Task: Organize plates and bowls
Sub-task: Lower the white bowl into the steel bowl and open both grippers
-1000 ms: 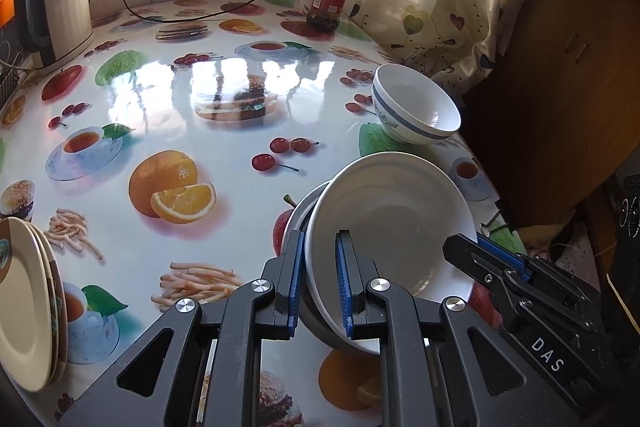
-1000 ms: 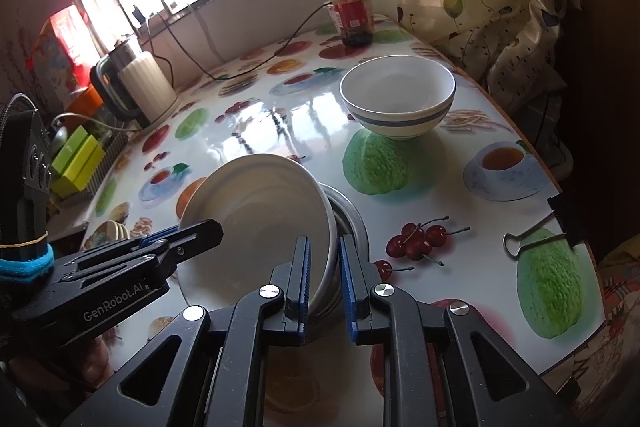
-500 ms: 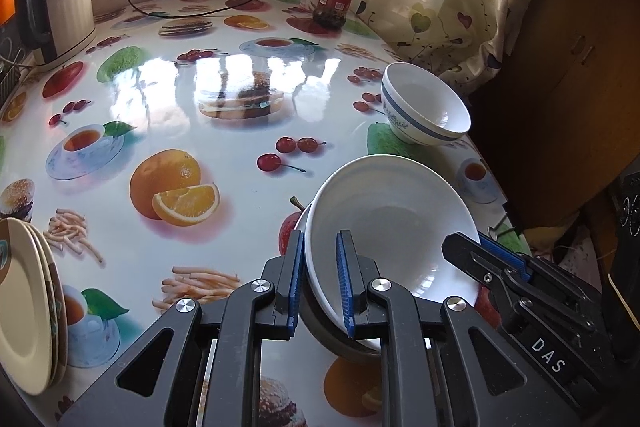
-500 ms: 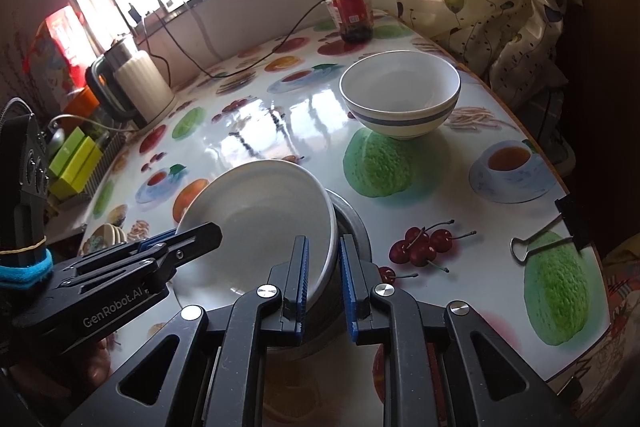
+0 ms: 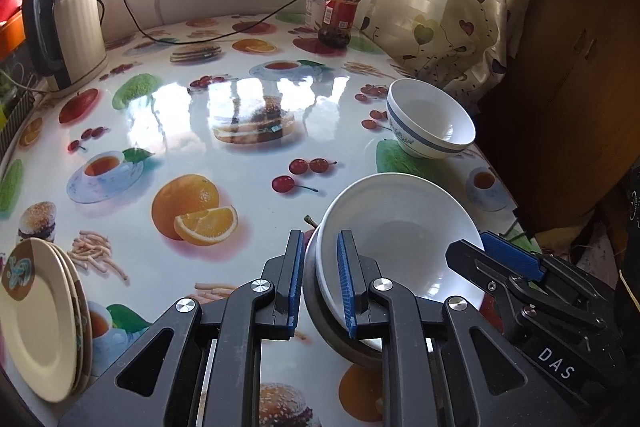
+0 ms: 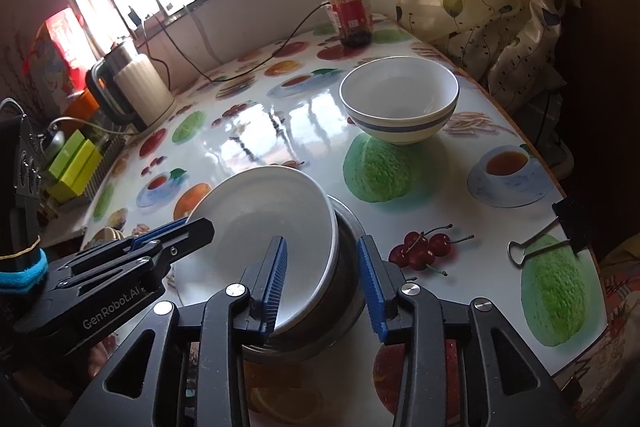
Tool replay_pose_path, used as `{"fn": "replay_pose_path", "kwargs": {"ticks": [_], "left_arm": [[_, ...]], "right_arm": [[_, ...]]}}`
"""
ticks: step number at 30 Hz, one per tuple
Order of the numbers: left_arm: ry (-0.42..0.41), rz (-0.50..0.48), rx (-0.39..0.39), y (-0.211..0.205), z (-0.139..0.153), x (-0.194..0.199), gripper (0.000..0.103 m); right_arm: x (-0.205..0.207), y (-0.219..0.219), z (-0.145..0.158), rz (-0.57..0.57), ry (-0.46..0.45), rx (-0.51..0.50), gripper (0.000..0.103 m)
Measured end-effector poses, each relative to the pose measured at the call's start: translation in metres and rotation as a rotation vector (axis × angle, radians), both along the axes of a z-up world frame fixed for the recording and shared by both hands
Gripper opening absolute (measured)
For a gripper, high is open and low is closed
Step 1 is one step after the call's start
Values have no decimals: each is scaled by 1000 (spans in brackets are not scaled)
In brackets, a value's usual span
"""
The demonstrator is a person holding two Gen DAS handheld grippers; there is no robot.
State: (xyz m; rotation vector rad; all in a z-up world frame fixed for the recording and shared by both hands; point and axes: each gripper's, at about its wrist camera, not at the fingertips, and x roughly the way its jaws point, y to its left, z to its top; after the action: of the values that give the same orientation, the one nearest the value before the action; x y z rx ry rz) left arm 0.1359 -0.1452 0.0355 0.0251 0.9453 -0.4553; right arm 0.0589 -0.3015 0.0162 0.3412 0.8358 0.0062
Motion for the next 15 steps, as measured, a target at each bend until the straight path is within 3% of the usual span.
{"fn": "replay_pose_path", "kwargs": {"ticks": [10, 15], "left_arm": [[-77, 0, 14, -2, 17, -4, 18], [-116, -9, 13, -5, 26, -6, 23]], "right_arm": [[-7, -6, 13, -30, -32, -17, 44], [-10, -12, 20, -56, -49, -31, 47]]}}
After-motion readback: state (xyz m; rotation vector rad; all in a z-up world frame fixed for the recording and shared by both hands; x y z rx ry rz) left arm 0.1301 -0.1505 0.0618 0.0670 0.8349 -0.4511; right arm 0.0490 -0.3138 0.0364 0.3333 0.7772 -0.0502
